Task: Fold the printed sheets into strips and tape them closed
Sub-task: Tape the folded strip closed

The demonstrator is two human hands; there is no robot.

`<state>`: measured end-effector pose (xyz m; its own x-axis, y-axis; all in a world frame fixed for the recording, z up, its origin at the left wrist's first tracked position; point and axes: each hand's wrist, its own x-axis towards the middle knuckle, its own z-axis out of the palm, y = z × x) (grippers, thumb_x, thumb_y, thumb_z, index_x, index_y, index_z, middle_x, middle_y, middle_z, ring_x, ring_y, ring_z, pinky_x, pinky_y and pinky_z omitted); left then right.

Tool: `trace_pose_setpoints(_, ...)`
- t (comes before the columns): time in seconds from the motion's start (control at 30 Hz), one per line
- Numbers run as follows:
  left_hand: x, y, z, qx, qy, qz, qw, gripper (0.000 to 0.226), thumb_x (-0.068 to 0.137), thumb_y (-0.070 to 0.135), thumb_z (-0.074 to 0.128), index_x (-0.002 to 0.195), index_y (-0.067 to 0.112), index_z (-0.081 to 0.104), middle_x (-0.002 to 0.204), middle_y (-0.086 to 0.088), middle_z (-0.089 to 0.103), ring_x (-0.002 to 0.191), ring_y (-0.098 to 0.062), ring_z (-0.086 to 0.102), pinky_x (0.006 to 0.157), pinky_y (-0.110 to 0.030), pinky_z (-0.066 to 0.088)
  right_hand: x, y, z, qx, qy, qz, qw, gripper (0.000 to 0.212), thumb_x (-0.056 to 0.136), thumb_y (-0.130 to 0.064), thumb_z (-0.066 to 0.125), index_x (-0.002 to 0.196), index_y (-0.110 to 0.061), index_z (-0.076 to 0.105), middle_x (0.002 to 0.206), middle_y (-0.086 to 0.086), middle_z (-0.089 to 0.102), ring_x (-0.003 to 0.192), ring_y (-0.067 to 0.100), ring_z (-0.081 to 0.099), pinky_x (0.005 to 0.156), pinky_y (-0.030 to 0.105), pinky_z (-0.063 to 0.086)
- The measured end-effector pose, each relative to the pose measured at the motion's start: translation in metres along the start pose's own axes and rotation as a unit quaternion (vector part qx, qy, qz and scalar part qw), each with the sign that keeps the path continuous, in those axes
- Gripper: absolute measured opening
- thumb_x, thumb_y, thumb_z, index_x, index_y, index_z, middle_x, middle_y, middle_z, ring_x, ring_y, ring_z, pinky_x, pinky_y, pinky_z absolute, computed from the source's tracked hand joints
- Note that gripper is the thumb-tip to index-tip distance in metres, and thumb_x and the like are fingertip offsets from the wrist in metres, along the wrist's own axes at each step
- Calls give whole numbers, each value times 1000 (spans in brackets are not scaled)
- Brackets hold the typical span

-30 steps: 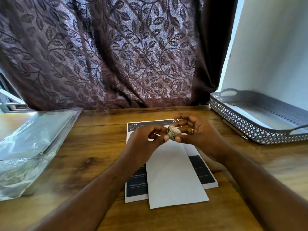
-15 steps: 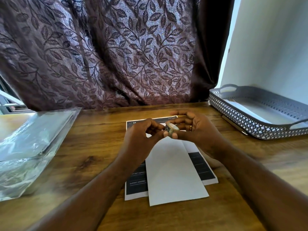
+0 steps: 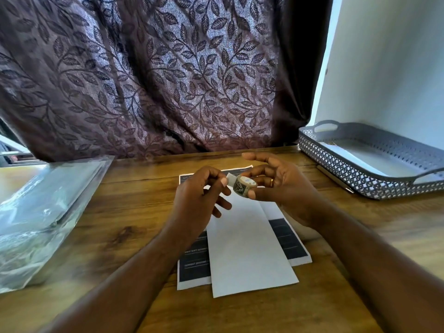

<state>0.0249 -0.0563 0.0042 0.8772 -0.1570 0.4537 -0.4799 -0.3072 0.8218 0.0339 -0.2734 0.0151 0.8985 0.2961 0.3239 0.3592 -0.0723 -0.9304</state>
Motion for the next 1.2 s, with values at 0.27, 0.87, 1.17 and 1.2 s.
trace_pose_setpoints(0.27, 3, -2, -2, -100, -11, -72, 992, 10, 104, 16, 52, 99, 14, 60, 82, -6, 75, 65, -30, 74, 47, -30, 54, -1, -3, -3, 19, -14, 10, 1000, 77, 71, -10, 88, 137, -31, 55, 114, 8, 74, 110, 26, 71, 90, 36, 59)
trace_pose_setpoints(0.87, 5, 0, 0, -95, -48, -58, 993, 8, 102, 9, 52, 98, 11, 59, 84, -2, 77, 67, -29, 75, 54, -33, 61, -14, 19, -88, -408, 302, 169, 845, 53, 83, -17, 80, 131, -17, 61, 113, 5, 72, 103, 22, 64, 81, 25, 38)
trace_pose_setpoints(1.17, -1, 0, -2, 35, -103, 76, 991, 25, 99, 9, 53, 96, 32, 61, 90, 8, 74, 80, -16, 76, 62, -28, 62, -9, -20, -33, -281, 199, 126, 930, 17, 91, -31, 73, 87, -15, 76, 80, 0, 78, 76, 23, 74, 80, 44, 62)
trace_pose_setpoints(1.2, -2, 0, -3, 58, -107, 94, 988, 26, 99, 10, 53, 97, 35, 61, 89, 9, 74, 81, -13, 75, 64, -28, 62, -7, -20, -27, -293, 190, 121, 929, 22, 91, -35, 73, 78, -17, 76, 74, -4, 76, 72, 18, 72, 73, 39, 60)
